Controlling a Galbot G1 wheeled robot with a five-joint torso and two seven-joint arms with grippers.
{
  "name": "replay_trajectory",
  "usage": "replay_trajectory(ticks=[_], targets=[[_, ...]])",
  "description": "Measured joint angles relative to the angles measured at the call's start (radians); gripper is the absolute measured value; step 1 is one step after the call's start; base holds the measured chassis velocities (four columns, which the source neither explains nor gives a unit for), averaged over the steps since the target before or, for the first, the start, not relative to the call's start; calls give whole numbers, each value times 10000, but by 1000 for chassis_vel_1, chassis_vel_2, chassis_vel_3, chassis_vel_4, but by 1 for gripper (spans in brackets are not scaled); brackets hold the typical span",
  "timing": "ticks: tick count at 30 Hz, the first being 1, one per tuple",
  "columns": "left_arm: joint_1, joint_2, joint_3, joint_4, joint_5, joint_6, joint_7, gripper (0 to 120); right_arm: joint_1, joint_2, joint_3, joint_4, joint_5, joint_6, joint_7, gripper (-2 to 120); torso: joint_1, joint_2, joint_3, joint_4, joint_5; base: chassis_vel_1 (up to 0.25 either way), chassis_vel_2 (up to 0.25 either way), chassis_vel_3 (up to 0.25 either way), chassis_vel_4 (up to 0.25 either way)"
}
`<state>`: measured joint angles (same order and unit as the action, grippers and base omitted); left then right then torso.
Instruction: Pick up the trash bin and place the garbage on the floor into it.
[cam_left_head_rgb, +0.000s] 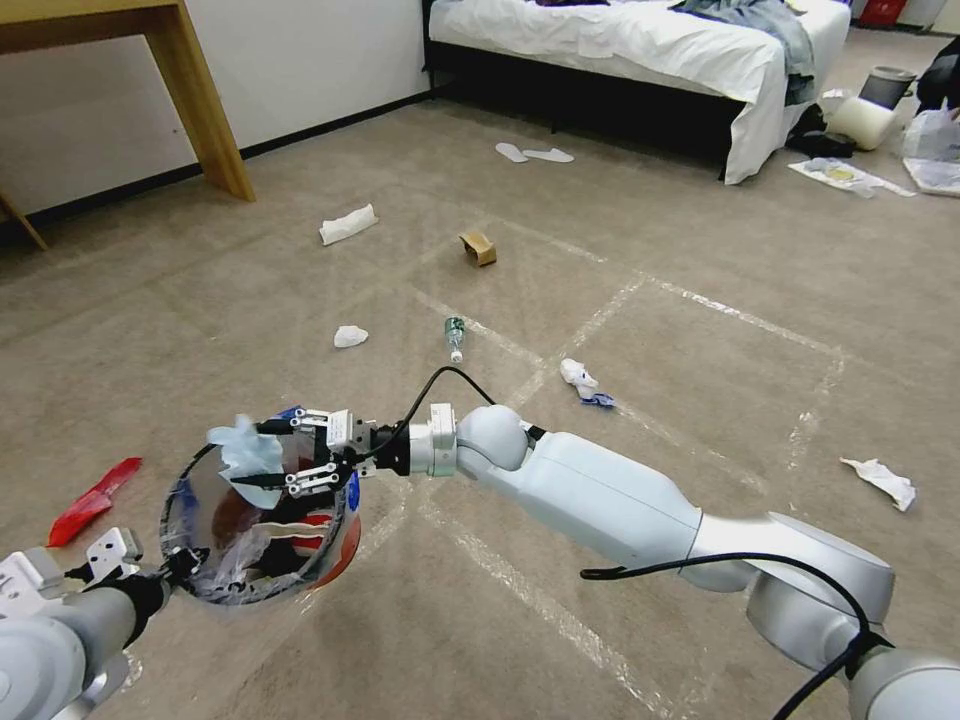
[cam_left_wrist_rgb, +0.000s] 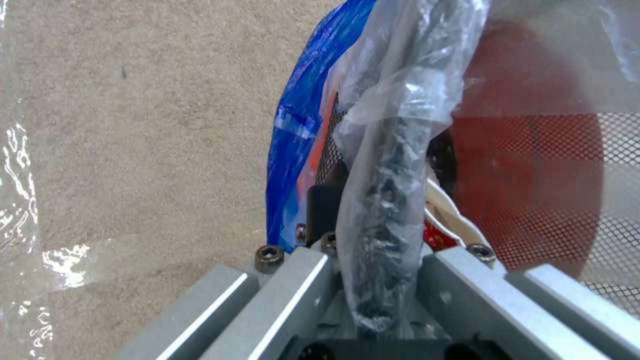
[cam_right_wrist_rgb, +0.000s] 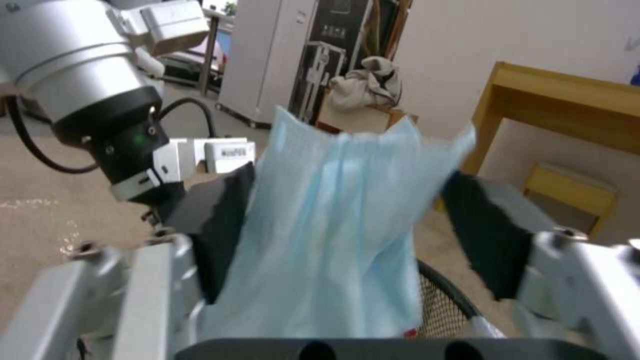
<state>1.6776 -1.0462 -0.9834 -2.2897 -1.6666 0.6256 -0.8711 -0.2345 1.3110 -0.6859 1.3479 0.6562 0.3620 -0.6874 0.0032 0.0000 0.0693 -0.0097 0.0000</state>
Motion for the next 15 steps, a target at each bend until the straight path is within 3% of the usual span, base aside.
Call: replay_trajectory(ticks=[2,4,7,15], targets=[[-2,2,0,-1,4,-2,-2,0,27,-17,-5,-9,-63,2,-5,79,0,0,0,0,0,0,0,0,0],[-19,-2,0,-13,19,-5,-4,0,106,-34,-45,-29,-81,18,2,93,0,0,0,0,0,0,0,0,0],[-40,-6,11,-13,31,-9,-6,0,135,-24,-50,-50,-83,20,13,99,0,0,0,0,0,0,0,0,0],[-67,3,27,7,14,-12,-45,0,113,33,100,-60,82,34,147,100,0,0,0,2,0,0,0,0,0]])
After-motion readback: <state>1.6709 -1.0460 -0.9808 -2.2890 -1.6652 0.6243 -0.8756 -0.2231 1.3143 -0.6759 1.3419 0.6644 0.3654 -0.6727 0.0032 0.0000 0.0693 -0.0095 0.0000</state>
